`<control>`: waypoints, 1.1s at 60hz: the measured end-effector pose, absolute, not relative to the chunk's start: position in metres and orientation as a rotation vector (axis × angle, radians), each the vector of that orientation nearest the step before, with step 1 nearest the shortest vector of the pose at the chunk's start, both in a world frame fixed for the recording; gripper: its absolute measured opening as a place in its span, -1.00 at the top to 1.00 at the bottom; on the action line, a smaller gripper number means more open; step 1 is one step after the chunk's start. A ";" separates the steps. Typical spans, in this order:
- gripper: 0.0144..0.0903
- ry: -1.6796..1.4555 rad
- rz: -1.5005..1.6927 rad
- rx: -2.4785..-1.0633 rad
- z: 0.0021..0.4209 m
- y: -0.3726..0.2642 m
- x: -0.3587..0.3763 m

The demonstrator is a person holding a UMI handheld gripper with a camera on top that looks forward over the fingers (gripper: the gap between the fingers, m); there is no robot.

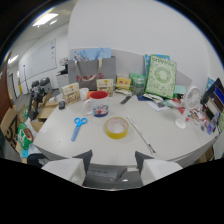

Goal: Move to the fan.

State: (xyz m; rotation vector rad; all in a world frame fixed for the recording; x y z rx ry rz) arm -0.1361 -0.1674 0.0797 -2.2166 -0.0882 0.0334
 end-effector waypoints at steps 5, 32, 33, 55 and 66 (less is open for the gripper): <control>-0.84 -0.089 0.035 -2.215 0.081 -0.169 -0.133; -0.85 -0.009 -0.035 -2.195 0.082 -0.208 -0.047; -0.84 -0.006 -0.037 -2.197 0.081 -0.210 -0.043; -0.86 0.047 -0.053 -2.205 0.072 -0.209 0.080; -0.85 -0.010 -0.021 -2.190 0.069 -0.155 0.130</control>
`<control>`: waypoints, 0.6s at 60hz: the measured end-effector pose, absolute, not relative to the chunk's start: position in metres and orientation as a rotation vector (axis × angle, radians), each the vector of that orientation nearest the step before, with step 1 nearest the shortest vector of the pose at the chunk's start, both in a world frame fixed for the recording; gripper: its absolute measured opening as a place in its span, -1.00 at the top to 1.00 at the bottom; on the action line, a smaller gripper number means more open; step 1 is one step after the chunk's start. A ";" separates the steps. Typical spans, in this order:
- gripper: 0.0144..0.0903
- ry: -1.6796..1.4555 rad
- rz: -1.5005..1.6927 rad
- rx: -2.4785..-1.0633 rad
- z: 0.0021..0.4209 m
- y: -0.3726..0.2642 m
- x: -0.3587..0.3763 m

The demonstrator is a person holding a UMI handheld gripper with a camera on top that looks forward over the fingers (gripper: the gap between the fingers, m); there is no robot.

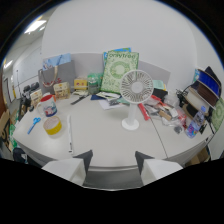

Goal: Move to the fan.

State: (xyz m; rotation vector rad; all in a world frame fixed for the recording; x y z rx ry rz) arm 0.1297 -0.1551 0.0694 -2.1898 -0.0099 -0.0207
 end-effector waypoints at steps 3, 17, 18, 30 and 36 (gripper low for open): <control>-0.84 -0.026 -0.006 -2.183 0.069 -0.137 0.139; -0.85 -0.064 0.086 -2.153 0.062 -0.052 0.160; -0.85 -0.064 0.091 -2.151 0.062 -0.047 0.161; -0.84 -0.047 0.130 -2.148 0.053 -0.007 0.167; -0.84 -0.045 0.135 -2.156 0.050 -0.001 0.169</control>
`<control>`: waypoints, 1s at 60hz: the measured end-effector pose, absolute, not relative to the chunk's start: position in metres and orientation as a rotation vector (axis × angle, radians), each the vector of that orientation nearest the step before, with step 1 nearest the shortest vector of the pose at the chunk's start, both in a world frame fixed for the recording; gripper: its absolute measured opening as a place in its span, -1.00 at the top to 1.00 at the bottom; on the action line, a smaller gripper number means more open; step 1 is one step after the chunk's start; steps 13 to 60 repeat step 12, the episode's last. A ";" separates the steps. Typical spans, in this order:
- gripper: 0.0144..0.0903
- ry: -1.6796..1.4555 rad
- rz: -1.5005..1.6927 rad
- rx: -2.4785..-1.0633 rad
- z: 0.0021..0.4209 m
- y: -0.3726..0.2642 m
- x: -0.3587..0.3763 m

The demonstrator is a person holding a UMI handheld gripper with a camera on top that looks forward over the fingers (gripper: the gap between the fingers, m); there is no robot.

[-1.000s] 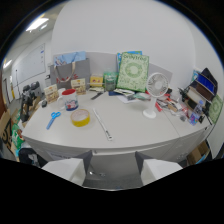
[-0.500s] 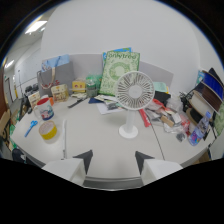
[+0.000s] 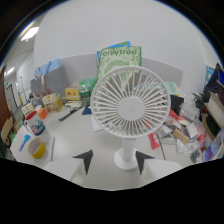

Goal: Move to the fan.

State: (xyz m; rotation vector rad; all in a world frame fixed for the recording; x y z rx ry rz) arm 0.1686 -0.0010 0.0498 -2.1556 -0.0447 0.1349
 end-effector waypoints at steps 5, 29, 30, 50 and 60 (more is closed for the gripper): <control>-0.84 -0.044 0.132 -2.160 0.048 0.000 0.170; -0.83 -0.036 0.116 -2.157 0.047 0.000 0.174; -0.83 -0.036 0.116 -2.157 0.047 0.000 0.174; -0.83 -0.036 0.116 -2.157 0.047 0.000 0.174; -0.83 -0.036 0.116 -2.157 0.047 0.000 0.174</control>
